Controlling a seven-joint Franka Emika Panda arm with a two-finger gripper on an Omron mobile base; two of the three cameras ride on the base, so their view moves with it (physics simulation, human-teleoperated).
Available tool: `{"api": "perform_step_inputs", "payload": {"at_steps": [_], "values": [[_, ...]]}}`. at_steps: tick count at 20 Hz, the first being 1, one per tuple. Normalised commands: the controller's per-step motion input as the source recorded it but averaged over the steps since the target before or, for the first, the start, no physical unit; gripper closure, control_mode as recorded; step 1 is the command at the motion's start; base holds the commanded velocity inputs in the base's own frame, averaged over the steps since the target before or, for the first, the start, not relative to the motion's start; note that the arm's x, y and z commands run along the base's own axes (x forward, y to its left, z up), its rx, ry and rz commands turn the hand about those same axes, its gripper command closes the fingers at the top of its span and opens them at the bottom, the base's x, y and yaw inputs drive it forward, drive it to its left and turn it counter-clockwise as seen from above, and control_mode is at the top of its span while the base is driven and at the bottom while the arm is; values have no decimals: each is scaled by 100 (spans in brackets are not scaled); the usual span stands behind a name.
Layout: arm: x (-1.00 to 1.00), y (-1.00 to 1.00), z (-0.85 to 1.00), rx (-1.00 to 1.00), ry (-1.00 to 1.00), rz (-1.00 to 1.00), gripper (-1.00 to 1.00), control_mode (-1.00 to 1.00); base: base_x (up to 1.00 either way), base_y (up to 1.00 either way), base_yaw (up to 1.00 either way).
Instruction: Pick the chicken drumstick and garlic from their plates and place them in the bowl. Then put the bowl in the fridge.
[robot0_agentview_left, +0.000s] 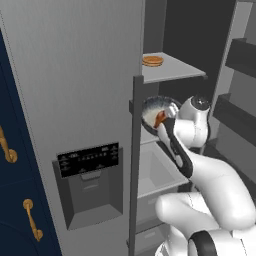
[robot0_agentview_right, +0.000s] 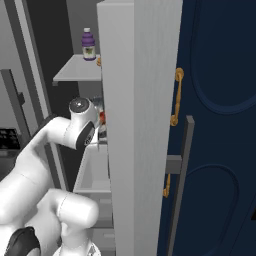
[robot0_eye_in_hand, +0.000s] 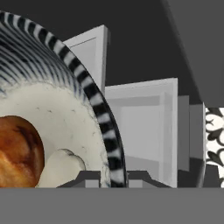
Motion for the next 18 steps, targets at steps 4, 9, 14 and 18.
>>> {"api": "perform_step_inputs", "payload": {"at_steps": [4,9,14,18], "values": [[61,-8,-17,0,3,0,100,-100,0,0,0],[62,0,-44,0,7,0,100,-100,0,0,0],[54,0,-38,-1,0,0,100,-100,0,0,0],[19,5,-3,0,-2,0,-100,-100,0,0,0]]}}
